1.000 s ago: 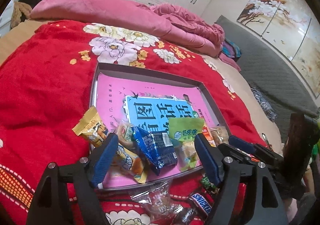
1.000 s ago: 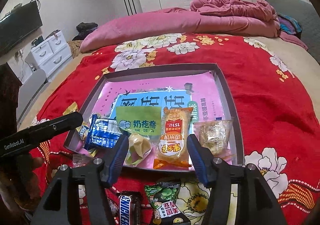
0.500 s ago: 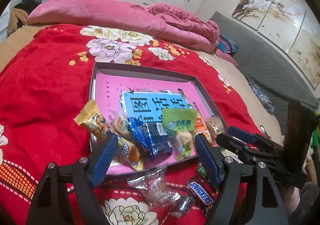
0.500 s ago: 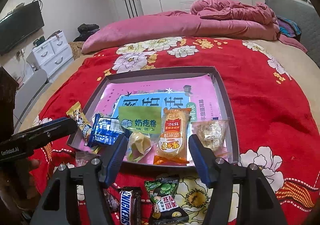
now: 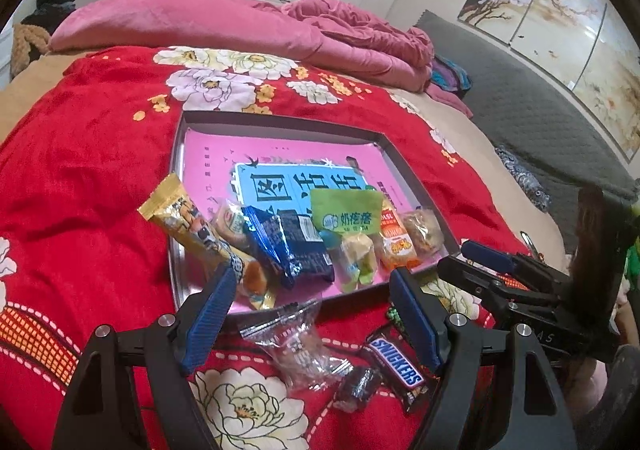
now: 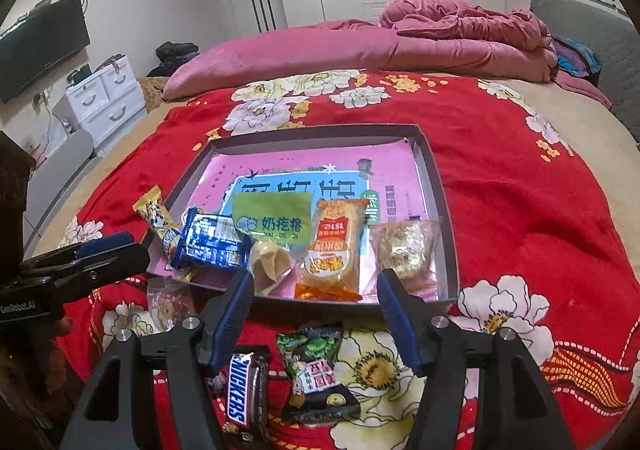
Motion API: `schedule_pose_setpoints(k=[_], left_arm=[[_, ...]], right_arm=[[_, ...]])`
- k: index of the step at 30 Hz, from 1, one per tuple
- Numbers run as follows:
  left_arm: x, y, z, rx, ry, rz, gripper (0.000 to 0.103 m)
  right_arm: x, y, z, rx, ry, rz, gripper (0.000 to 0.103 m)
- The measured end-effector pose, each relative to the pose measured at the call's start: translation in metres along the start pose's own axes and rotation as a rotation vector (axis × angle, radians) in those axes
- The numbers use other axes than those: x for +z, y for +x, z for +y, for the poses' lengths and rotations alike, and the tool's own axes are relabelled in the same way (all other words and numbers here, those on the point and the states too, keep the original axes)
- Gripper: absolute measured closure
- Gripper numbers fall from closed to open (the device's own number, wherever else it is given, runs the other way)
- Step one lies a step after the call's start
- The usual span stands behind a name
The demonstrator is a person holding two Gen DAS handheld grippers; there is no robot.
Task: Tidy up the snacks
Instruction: 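Withdraw both tools from the tray toward the snacks beside it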
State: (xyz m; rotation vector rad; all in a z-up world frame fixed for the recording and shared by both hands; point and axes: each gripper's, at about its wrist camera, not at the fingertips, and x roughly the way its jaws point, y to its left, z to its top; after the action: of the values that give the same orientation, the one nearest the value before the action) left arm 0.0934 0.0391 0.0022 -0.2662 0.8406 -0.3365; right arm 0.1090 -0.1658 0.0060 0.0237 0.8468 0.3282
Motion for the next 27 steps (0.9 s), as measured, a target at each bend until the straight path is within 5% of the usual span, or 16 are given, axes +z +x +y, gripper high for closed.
schedule_pose_setpoints(k=[15, 27], left_arm=[[-0.014, 0.002, -0.013, 0.028, 0.032, 0.036, 0.023], [-0.027, 0.006, -0.030, 0.045, 0.074, 0.078, 0.021]], right_arm=[[-0.009, -0.006, -0.003, -0.012, -0.020, -0.002, 0.039], [-0.014, -0.011, -0.005, -0.036, -0.030, -0.008, 0.023]])
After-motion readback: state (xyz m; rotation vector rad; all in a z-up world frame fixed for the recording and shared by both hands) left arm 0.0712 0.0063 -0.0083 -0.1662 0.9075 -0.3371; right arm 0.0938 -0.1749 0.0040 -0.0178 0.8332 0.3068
